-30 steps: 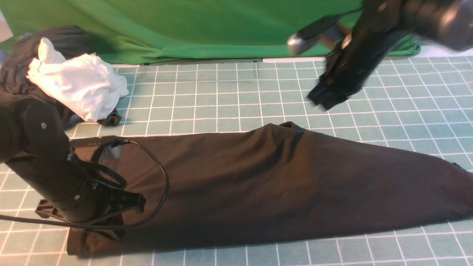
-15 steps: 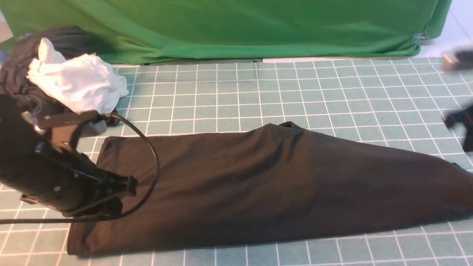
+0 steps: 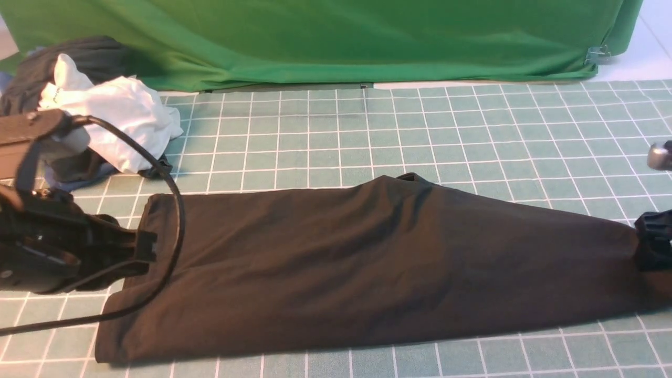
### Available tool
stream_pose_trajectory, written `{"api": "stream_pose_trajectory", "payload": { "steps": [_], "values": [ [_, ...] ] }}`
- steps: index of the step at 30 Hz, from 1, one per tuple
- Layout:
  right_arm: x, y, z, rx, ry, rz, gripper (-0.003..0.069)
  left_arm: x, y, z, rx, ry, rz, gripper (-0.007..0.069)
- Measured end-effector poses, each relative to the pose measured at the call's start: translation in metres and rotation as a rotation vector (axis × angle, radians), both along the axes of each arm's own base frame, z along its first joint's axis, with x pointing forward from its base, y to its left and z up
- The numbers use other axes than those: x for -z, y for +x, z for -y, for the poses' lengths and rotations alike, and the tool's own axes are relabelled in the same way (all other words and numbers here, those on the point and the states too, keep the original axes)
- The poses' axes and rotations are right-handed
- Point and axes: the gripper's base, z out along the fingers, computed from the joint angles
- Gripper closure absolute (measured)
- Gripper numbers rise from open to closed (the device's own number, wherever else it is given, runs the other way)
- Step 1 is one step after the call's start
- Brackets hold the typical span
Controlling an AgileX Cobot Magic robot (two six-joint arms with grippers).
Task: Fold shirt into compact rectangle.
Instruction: 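Pull the folded dark garment lengthwise by its ends to straighten it flat on the table, then fold the right end of the dark garment over onto its left end with the right gripper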
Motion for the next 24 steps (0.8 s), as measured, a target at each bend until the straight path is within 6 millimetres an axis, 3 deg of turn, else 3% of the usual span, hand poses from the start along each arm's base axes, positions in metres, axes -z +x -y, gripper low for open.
{"api": "stream_pose_trajectory", "payload": {
  "steps": [2,5,7,10,14,20,24],
  "values": [
    [0.014,0.003,-0.001,0.008,0.018,-0.029,0.0092,-0.002,-0.003,0.0,0.002,-0.001,0.003,0.0618],
    [0.017,0.005,-0.002,0.016,0.034,-0.034,0.0188,-0.001,-0.004,0.0,0.007,0.0,-0.012,0.0618],
    [0.017,0.005,-0.003,-0.003,0.047,-0.032,0.0386,0.0,-0.005,0.0,0.011,0.002,-0.029,0.0618],
    [0.015,0.005,-0.004,-0.034,0.041,-0.025,0.0567,0.001,-0.006,0.0,0.015,0.003,-0.042,0.0618],
    [0.005,0.0,0.003,-0.065,-0.036,-0.019,0.0607,0.002,-0.008,0.0,0.026,0.008,-0.056,0.0618],
    [-0.045,-0.019,0.031,-0.01,-0.187,0.076,0.0608,0.002,-0.008,0.0,0.032,0.017,-0.062,0.0618],
    [-0.069,-0.029,0.033,0.034,-0.2,0.119,0.0608,0.002,-0.008,0.0,0.03,0.018,-0.055,0.0618]
  ]
}}
